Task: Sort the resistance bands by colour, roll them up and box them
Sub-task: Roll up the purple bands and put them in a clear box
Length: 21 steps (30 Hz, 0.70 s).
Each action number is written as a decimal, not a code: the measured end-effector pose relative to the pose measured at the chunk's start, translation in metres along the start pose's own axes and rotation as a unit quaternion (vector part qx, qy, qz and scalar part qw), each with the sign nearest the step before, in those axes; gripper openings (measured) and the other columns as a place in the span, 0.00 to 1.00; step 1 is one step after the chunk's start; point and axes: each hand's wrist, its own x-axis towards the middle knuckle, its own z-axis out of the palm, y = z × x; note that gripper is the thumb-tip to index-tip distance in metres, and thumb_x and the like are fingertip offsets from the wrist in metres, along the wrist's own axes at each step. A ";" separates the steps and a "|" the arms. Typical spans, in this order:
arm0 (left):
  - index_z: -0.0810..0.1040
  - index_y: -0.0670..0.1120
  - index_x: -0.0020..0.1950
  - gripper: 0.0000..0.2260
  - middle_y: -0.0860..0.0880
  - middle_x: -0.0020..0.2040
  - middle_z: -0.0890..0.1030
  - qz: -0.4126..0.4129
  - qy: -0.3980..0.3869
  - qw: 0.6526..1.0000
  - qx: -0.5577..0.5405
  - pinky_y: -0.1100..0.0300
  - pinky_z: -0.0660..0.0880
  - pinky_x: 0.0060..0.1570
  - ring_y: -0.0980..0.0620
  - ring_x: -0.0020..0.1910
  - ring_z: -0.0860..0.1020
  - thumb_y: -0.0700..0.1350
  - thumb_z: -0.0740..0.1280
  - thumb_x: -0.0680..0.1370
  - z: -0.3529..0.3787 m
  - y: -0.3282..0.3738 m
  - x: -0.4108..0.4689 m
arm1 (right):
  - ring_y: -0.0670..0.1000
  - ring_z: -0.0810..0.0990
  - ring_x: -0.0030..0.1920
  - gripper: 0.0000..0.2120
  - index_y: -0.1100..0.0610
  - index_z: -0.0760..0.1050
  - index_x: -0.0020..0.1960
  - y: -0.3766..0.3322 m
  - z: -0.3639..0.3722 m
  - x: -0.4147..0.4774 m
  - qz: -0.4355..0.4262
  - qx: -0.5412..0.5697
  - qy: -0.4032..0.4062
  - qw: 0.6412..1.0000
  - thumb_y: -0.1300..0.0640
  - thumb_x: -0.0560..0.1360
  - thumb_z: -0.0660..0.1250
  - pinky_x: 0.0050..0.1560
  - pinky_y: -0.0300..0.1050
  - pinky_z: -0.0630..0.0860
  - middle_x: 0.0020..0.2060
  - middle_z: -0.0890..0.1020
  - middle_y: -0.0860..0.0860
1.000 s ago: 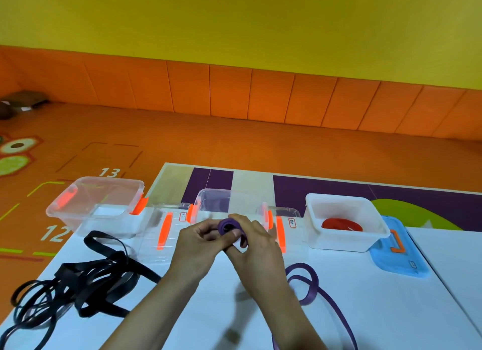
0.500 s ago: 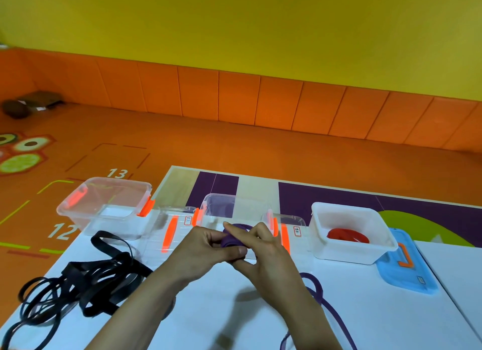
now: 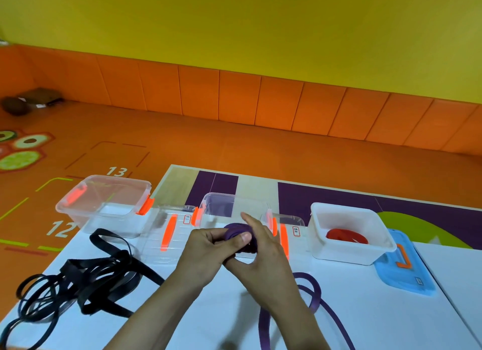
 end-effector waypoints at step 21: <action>0.87 0.51 0.50 0.08 0.47 0.42 0.86 0.076 -0.134 0.976 0.157 0.49 0.81 0.49 0.45 0.41 0.83 0.39 0.76 0.74 -0.028 -0.001 0.019 | 0.32 0.70 0.58 0.39 0.25 0.53 0.75 0.005 -0.012 0.005 -0.075 -0.089 -0.085 0.990 0.57 0.79 0.68 0.54 0.32 0.74 0.68 0.59 0.33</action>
